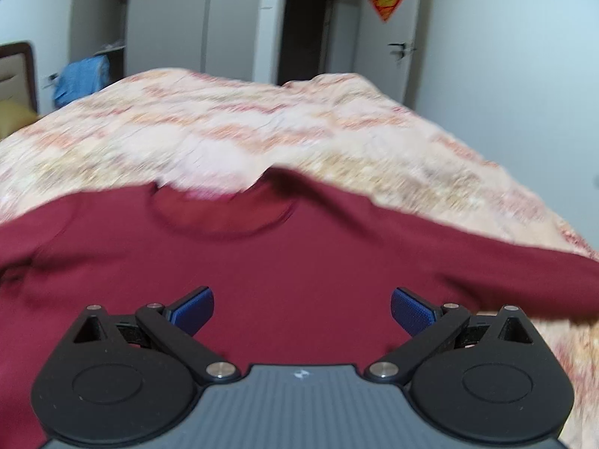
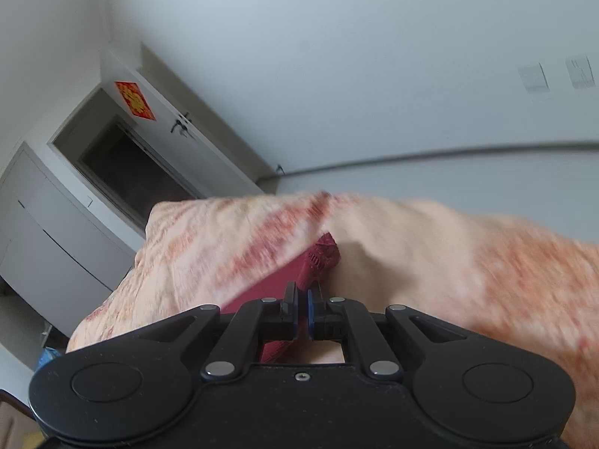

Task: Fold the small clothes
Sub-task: 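Grasp the sweater sleeve cuff with the right gripper and lift it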

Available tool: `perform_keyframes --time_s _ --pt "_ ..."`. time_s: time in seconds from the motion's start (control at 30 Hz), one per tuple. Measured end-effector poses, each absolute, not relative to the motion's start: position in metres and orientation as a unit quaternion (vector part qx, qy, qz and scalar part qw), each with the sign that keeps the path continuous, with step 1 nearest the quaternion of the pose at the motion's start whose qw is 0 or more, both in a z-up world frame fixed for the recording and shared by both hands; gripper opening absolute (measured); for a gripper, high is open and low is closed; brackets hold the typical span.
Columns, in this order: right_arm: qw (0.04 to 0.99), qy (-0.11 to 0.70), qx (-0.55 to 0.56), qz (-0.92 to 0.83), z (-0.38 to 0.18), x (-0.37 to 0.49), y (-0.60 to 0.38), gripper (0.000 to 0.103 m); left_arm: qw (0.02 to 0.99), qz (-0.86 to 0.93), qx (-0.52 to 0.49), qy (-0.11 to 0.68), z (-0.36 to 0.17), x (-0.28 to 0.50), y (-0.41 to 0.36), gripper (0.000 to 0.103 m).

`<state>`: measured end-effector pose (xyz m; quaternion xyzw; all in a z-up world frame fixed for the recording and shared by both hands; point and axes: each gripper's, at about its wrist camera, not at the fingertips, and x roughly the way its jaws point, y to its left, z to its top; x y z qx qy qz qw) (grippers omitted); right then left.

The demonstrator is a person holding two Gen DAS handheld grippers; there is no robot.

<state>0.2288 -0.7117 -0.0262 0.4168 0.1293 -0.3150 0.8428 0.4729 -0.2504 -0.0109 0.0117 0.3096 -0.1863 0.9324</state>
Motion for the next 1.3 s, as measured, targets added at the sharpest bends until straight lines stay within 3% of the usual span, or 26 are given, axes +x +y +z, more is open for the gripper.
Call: perform_keyframes --time_s 0.17,0.37,0.47,0.7,0.87,1.07,1.3 --pt "0.853 0.121 0.393 -0.321 -0.022 0.236 -0.705 0.004 0.914 -0.238 0.029 0.327 -0.010 0.512 -0.303 0.103" --pt "0.898 0.098 0.311 -0.295 0.027 0.260 -0.682 0.004 0.900 -0.243 0.086 0.353 -0.032 0.524 -0.344 0.103" --pt "0.922 0.082 0.270 -0.263 0.058 0.281 -0.662 0.004 0.900 -0.242 0.059 0.356 -0.026 0.522 -0.334 0.103" --pt "0.971 0.058 0.191 -0.129 0.116 0.360 -0.560 0.004 0.919 -0.204 -0.007 0.337 0.039 0.515 -0.247 0.103" --pt "0.987 0.073 0.140 -0.019 0.127 0.424 -0.452 0.004 0.938 -0.138 -0.045 0.314 0.087 0.509 -0.154 0.103" --pt "0.982 0.135 0.100 0.085 0.097 0.478 -0.322 0.004 0.951 -0.060 -0.089 0.289 0.109 0.500 -0.043 0.103" --pt "0.958 0.246 0.027 0.148 0.029 0.507 -0.186 0.004 0.949 -0.015 -0.109 0.297 0.083 0.498 0.027 0.103"
